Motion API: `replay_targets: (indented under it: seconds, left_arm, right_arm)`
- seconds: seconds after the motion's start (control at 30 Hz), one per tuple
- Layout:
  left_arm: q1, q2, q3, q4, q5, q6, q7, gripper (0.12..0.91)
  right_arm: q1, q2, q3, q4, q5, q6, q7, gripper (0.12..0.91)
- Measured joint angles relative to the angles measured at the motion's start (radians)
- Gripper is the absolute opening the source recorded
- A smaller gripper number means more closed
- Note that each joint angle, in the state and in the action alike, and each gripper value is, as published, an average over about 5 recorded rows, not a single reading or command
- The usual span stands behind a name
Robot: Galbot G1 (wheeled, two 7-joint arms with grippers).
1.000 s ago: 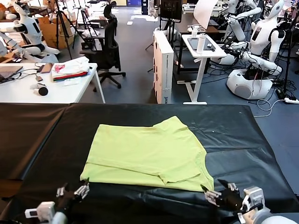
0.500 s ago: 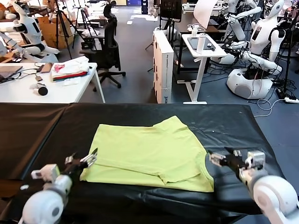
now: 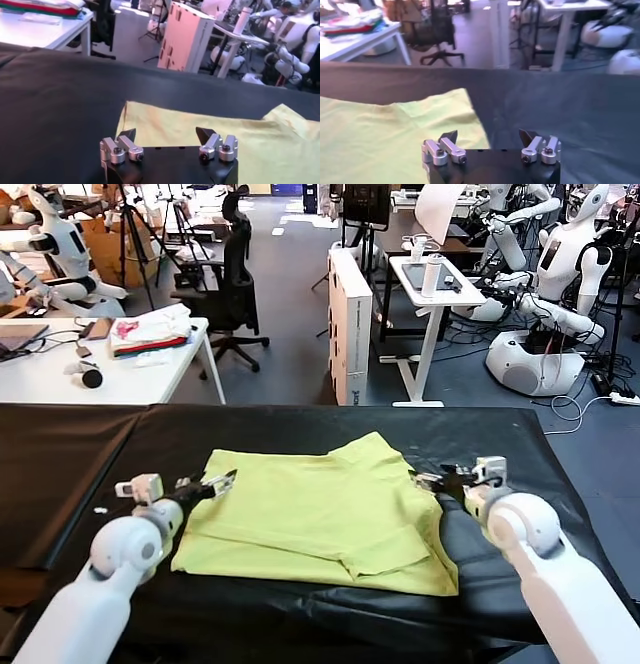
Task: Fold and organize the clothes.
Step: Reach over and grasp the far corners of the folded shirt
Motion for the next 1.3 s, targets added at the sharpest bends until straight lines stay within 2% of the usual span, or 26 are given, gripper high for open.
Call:
replay_targets:
  seconds: [0.13, 0.27, 0.6, 0.93, 1.03, 1.13, 1.23, 1.3]
  left_arm:
    - [-0.059, 0.013, 0.030, 0.072, -0.009, -0.001, 0.035, 0.907]
    - [-0.119, 0.024, 0.056, 0.132, -0.011, 0.000, 0.051, 0.907]
    - [-0.213, 0.025, 0.100, 0.233, 0.002, -0.010, 0.059, 0.907]
    - [-0.255, 0.011, 0.132, 0.306, 0.006, -0.015, 0.068, 0.907]
    - [-0.260, 0.008, 0.136, 0.320, 0.006, -0.016, 0.071, 0.906]
    - [-0.261, 0.008, 0.138, 0.328, 0.008, -0.017, 0.077, 0.877]
    - [-0.261, 0.008, 0.140, 0.332, 0.010, -0.016, 0.081, 0.768]
    - [-0.260, 0.008, 0.142, 0.333, 0.014, -0.016, 0.083, 0.651]
  right_arm:
    - [0.047, 0.016, -0.024, -0.042, -0.001, 0.000, -0.006, 0.907]
    - [0.075, 0.023, -0.035, -0.072, -0.002, 0.000, -0.010, 0.907]
    - [0.099, 0.032, -0.048, -0.118, -0.003, 0.000, -0.011, 0.905]
    - [0.093, 0.045, -0.063, -0.138, -0.004, 0.000, -0.013, 0.822]
    - [0.093, 0.046, -0.063, -0.144, -0.005, 0.000, -0.015, 0.772]
    - [0.095, 0.047, -0.063, -0.149, -0.005, 0.000, -0.016, 0.675]
    - [0.095, 0.051, -0.063, -0.153, -0.005, 0.000, -0.016, 0.566]
    - [0.094, 0.055, -0.063, -0.154, -0.005, 0.000, -0.016, 0.497]
